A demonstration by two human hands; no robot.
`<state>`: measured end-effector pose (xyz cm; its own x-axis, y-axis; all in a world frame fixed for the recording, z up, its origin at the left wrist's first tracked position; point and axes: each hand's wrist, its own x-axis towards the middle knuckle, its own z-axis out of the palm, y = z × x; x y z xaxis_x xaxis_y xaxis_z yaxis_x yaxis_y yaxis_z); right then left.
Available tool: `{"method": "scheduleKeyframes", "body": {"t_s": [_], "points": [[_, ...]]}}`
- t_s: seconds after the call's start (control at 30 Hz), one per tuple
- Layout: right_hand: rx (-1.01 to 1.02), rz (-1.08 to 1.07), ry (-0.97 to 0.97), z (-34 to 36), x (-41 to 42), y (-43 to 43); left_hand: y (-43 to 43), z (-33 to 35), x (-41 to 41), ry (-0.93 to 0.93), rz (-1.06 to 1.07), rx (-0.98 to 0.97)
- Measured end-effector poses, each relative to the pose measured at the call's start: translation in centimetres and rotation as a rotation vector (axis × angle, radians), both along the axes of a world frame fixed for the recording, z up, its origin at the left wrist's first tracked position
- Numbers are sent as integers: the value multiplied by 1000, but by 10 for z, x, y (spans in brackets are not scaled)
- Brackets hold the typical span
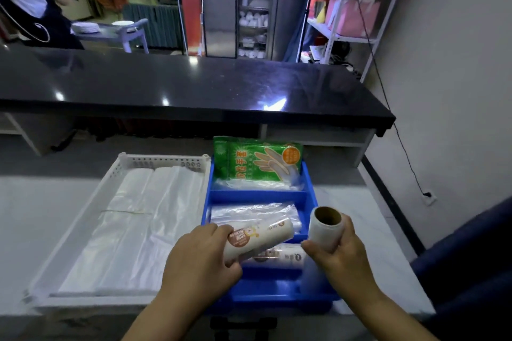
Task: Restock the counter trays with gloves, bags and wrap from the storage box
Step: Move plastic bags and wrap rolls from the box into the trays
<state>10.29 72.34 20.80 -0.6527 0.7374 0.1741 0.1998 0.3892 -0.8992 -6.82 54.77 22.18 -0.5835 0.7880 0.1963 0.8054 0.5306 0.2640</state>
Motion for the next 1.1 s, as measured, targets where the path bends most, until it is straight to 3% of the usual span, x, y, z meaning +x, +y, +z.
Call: {"method": "scheduleKeyframes", "body": {"t_s": [0.2, 0.27, 0.4, 0.5, 0.8, 0.93, 1.1], "points": [[-13, -130, 325, 38, 11, 8, 24, -13, 5, -181, -123, -172], [2, -152, 360, 46, 13, 10, 28, -20, 3, -259, -157, -183], [33, -165, 392, 52, 12, 13, 34, -40, 2, -235, -251, -223], [35, -132, 346, 49, 7, 12, 41, -44, 1, -322, -270, -262], [102, -11, 206, 43, -16, -4, 42, -42, 4, -295, -244, -275], [373, 113, 23, 38, -28, -12, 28, -28, -5, -273, -184, -202], [828, 350, -289, 25, -54, -26, -7, 1, -24, -202, 90, 23]]}}
